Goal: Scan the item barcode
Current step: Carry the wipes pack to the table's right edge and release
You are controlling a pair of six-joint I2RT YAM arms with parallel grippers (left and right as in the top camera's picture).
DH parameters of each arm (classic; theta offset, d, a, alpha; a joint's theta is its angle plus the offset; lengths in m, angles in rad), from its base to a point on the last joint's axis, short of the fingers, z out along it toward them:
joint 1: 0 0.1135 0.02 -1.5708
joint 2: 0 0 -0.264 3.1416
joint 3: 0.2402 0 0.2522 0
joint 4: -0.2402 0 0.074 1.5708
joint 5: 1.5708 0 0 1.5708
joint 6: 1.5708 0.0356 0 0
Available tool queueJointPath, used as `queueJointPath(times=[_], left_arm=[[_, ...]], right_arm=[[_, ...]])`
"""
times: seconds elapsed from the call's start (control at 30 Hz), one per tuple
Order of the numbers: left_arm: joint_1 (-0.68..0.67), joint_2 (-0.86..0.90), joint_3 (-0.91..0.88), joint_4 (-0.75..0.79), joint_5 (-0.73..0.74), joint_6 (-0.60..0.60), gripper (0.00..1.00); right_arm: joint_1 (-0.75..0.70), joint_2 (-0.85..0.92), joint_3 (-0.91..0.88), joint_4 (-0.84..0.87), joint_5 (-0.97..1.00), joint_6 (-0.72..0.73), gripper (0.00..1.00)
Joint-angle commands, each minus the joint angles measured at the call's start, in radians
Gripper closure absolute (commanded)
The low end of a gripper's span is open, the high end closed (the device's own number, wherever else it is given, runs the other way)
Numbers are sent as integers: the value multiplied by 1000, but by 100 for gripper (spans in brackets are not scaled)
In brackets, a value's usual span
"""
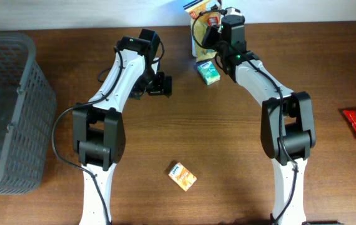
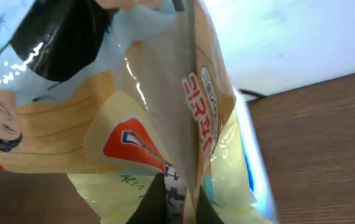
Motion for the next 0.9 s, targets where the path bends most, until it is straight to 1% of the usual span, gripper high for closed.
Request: queueJointPath(times=[0.0,0.1,0.13,0.2,0.27,0.3,0.33,0.37,0.4,0.43,0.5,0.53,0.57,0.6,0.63,0.67,0.7,0.73,0.8,0.83,0.87], left_arm=[[-1,-6,3,-2,10,16,1],[-1,-6,3,-2,10,16,1],[-1,-6,3,-2,10,16,1],[-1,-6,3,-2,10,16,1],[-1,-6,3,-2,10,16,1],[-1,-6,3,-2,10,16,1],[-1,-6,3,-2,10,16,1],[-1,-6,3,-2,10,16,1],[-1,-6,3,-2,10,16,1],[-1,-6,3,-2,10,16,1],[-1,-6,3,-2,10,16,1],[-1,-6,3,-2,10,16,1],[-1,-6,3,-2,10,16,1],[-1,-6,3,-2,10,16,1],[-1,-6,3,-2,10,16,1],[-1,-6,3,-2,10,16,1],[-1,-6,3,-8,10,16,1],[-1,-6,3,-8,10,16,1],[-1,-6,3,-10,10,16,1],[-1,-6,3,-10,10,16,1],[-1,-6,3,-8,10,16,1]], right_arm=[[9,-47,33,3,-63,43,96],[-5,-117,33,-47,-58,56,96],[-26,-160,33,-98,-43,56,96],[-134,-292,33,-296,18,56,96],[-280,-389,33,-498,84,56,96],[-352,-409,33,-584,106,56,96],[-469,-414,33,-720,137,56,96],[-553,-406,28,-818,178,56,96],[-631,-393,25,-877,214,56,96],[-726,-370,12,-923,262,56,96],[-864,-328,-19,-929,265,52,96],[-917,-283,-19,-881,209,-54,95],[-926,-270,-19,-861,169,-104,90],[-930,-257,-19,-846,141,-143,59],[-928,-249,-19,-843,141,-143,36],[-925,-248,-19,-835,129,-143,19],[-916,-249,-18,-828,48,-182,9],[-910,-255,-18,-833,-72,-208,9],[-892,-293,-18,-834,-341,-211,8],[-869,-314,-18,-831,-479,-211,8],[-840,-326,-18,-831,-575,-217,8]])
